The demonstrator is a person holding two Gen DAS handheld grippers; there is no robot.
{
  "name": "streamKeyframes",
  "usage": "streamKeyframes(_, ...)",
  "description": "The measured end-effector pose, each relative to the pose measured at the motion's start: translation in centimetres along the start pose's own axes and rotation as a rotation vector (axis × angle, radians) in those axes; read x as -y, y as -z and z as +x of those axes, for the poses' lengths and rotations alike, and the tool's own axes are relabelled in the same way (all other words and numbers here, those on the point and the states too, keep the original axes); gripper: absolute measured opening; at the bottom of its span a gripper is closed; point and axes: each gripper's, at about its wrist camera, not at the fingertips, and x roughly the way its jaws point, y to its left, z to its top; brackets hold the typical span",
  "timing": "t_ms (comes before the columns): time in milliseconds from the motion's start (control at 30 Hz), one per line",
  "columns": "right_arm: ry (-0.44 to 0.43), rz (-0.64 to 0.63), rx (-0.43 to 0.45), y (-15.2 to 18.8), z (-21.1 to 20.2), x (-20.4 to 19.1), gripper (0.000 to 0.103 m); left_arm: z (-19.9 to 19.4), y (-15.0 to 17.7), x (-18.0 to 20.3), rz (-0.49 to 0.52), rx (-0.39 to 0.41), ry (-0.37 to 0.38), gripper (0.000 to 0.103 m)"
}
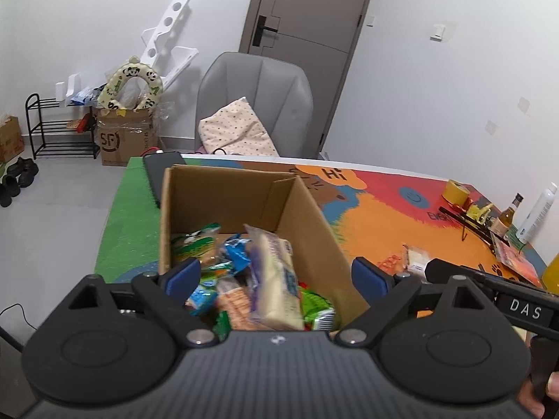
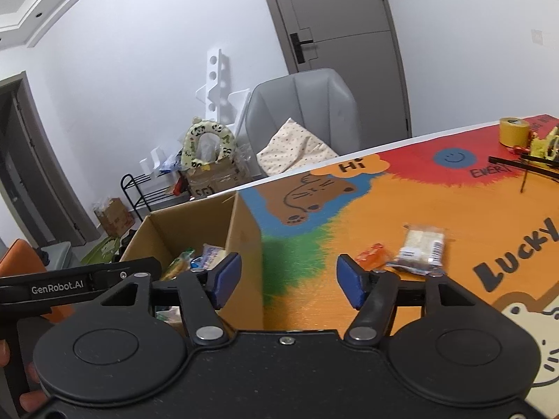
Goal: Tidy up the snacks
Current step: 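Move both open tools back toward the red candy stick and bread packet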
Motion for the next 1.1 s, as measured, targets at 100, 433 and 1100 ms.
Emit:
streamKeyframes(100,0.007,0.013,0.005,0.1,-0.4,1.0,0.07,0.1,0.1,0.9,0.011,-0.004,0.01,0.093)
streamKeyframes(433,0.04,0.054,0.016,0.2,-1.4,4.4,0.077,1.1,0.3,4.8,0.057,-0.022,0.05,0.093)
streamKeyframes(1100,0.085,0.144,0.019,0.6,-2.2,11.3,0.078,3.5,0.3,10.6,0.078,-0.047,0.097,0.093)
